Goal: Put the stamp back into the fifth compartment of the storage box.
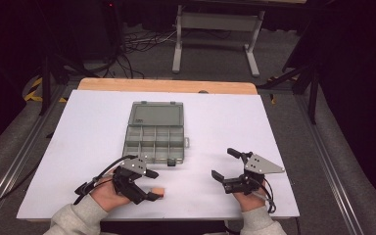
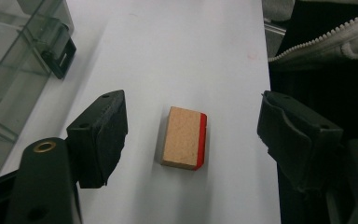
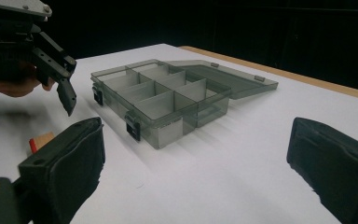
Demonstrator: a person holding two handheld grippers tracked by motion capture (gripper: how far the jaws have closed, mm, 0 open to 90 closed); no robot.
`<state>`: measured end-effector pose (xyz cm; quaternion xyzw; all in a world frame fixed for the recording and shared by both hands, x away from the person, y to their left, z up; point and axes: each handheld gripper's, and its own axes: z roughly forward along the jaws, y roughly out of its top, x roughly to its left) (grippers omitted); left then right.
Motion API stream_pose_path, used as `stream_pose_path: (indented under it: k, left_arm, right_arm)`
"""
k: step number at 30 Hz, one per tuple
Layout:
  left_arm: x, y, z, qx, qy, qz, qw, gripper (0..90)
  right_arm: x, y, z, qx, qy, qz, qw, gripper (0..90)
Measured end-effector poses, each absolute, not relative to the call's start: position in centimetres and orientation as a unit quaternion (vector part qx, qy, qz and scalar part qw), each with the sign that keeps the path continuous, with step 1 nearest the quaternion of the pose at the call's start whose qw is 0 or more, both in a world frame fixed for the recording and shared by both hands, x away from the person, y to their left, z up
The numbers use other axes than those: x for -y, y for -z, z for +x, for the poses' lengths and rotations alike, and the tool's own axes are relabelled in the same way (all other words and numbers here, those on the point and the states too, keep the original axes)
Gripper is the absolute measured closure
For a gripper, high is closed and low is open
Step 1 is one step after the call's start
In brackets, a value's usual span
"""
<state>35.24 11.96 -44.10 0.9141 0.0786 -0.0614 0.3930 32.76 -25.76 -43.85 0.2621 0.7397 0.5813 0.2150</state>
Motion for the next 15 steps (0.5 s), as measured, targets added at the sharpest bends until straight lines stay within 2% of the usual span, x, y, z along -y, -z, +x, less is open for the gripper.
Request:
stream_pose_path:
  k: [15]
  left_arm:
    - [-11.56,44.42,35.12,-0.067,0.064,0.926,0.365,31.8]
  right_arm:
    - [25.75,43.83,32.74,-0.741,-0.582,0.259,0.214,4.9]
